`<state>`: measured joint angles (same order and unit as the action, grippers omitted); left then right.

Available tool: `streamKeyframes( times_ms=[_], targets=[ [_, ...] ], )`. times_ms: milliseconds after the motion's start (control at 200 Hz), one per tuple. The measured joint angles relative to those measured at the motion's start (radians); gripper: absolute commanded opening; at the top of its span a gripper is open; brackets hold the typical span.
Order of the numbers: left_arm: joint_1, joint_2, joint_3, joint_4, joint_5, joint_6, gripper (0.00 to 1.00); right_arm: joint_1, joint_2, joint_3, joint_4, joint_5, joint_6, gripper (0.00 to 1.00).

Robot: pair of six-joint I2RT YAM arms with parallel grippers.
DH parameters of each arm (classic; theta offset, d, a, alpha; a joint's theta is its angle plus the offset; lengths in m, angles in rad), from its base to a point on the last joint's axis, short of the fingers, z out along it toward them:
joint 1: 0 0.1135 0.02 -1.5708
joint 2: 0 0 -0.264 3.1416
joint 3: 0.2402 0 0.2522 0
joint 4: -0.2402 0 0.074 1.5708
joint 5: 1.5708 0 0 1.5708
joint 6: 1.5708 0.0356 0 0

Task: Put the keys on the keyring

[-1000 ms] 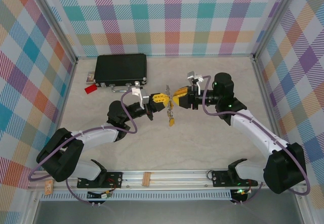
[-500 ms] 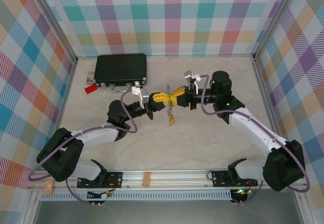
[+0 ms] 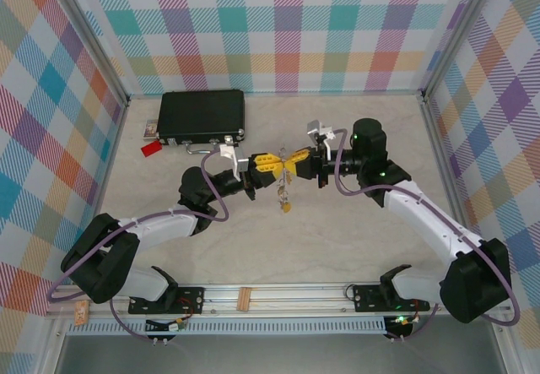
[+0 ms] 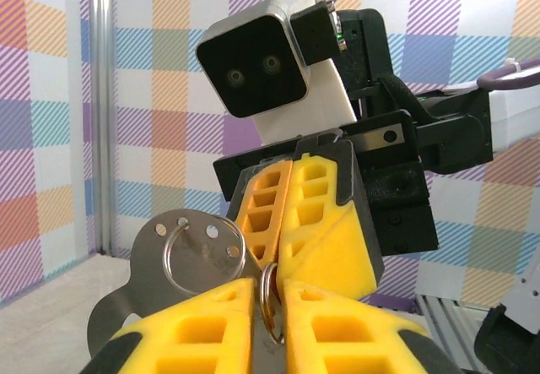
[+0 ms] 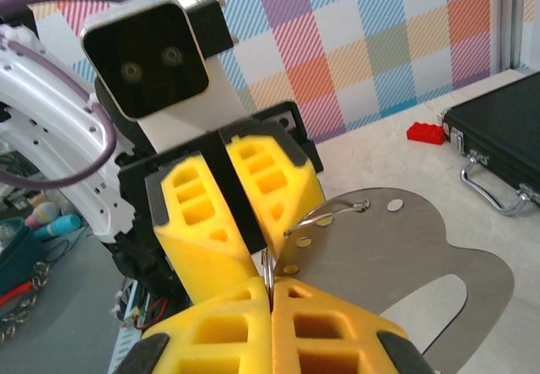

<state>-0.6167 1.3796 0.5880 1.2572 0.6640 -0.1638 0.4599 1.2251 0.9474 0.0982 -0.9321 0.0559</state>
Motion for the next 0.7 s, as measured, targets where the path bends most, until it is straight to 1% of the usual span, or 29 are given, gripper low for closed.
streamKeyframes(
  times_ms=[100,200,415,700],
  targets=[
    [0.011,-0.012,0.000,-0.032,0.018,0.018,0.18,0.000,-0.001,0.025,-0.099,0.018,-0.066,0.00],
    [0.019,-0.041,0.000,-0.107,0.036,0.064,0.17,0.000,0.001,0.067,-0.202,0.039,-0.138,0.00],
    [0.024,-0.114,0.031,-0.379,0.070,0.219,0.17,0.012,0.026,0.139,-0.373,0.100,-0.288,0.00],
    [0.024,-0.130,0.051,-0.645,0.069,0.395,0.17,0.040,0.123,0.233,-0.597,0.200,-0.467,0.00]
  ],
)
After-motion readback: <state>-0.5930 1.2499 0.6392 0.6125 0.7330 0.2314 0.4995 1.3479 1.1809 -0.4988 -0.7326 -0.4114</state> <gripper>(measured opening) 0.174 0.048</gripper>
